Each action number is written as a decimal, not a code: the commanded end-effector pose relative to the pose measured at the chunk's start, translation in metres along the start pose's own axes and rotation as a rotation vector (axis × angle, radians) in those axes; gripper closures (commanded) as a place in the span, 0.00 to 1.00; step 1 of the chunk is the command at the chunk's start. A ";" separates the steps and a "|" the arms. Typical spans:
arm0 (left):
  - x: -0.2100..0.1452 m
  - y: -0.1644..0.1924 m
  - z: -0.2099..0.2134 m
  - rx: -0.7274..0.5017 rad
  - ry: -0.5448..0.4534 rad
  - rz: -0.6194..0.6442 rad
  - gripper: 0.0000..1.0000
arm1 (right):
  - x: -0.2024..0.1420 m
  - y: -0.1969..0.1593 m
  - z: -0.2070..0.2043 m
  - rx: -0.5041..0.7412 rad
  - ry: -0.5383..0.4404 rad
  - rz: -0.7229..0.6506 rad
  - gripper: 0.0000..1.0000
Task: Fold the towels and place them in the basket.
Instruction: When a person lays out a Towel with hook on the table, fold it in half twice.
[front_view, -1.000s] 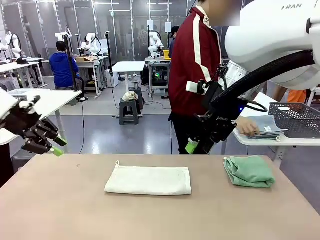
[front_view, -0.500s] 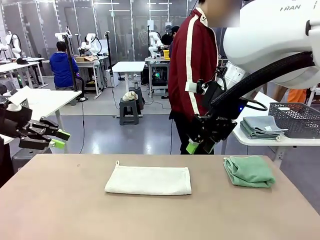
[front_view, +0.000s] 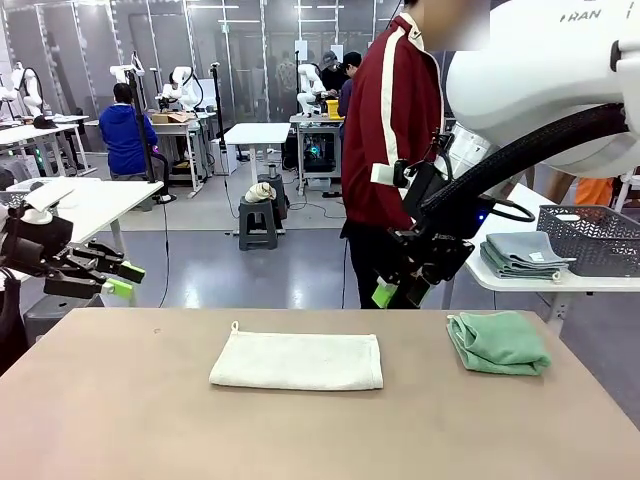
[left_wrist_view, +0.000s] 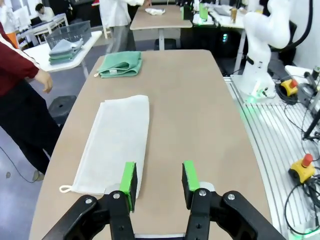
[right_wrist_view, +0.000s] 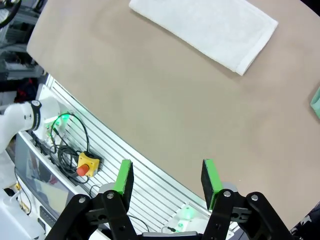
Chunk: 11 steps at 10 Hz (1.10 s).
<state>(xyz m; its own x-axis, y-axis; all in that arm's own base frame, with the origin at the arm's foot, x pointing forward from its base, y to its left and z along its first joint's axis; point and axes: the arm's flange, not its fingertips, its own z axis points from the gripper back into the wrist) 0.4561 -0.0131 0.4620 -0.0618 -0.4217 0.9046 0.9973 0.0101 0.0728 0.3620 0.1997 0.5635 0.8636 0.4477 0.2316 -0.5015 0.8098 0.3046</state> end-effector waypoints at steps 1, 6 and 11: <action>0.000 -0.004 0.002 0.003 -0.013 -0.001 0.52 | 0.014 -0.003 -0.012 -0.056 -0.025 -0.126 0.31; 0.000 -0.004 0.002 0.003 -0.013 -0.001 0.52 | 0.066 -0.069 -0.101 -0.113 -0.067 -0.484 0.31; 0.000 -0.004 0.002 0.003 -0.013 -0.001 0.52 | 0.090 -0.109 -0.197 -0.224 -0.050 -0.592 0.31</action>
<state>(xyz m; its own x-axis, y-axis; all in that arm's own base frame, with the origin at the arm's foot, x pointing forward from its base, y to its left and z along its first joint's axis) 0.4548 -0.0114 0.4617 -0.0588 -0.4265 0.9026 0.9973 0.0149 0.0720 0.4964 0.2133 0.3700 0.9926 -0.0721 0.0980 0.0484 0.9729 0.2262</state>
